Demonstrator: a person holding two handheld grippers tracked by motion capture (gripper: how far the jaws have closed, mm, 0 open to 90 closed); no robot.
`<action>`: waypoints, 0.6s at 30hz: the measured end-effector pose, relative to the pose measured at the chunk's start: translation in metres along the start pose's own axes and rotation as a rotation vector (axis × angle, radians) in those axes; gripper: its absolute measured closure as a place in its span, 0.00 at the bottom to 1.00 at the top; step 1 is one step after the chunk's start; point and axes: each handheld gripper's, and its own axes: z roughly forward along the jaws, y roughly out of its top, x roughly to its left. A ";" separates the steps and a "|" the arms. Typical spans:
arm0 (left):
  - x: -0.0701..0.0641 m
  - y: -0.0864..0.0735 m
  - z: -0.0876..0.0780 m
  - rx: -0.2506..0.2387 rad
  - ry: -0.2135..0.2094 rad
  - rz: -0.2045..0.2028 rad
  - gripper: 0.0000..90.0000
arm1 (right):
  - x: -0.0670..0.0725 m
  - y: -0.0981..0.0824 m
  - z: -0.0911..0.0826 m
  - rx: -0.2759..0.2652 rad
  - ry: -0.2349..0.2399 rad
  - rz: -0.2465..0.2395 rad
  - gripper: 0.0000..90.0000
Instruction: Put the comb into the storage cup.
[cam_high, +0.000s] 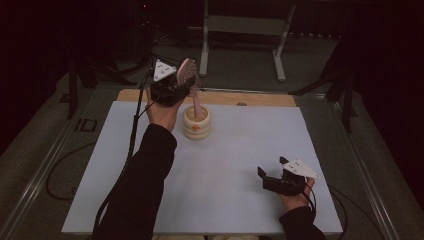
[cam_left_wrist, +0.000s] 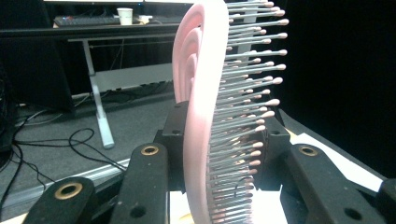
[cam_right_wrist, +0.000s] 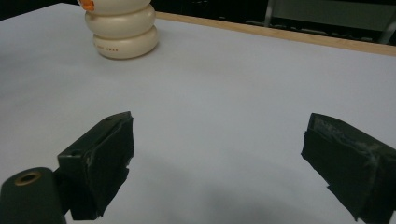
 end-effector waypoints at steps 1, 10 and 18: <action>0.000 -0.001 0.001 0.001 -0.001 -0.002 0.72 | 0.000 0.000 0.000 0.001 0.001 0.001 0.10; -0.002 -0.004 0.007 0.006 -0.001 -0.005 0.72 | -0.001 0.000 0.000 -0.001 0.002 0.002 0.10; -0.001 -0.005 0.010 0.005 0.006 -0.011 0.72 | -0.002 0.000 0.000 -0.001 -0.001 0.002 0.10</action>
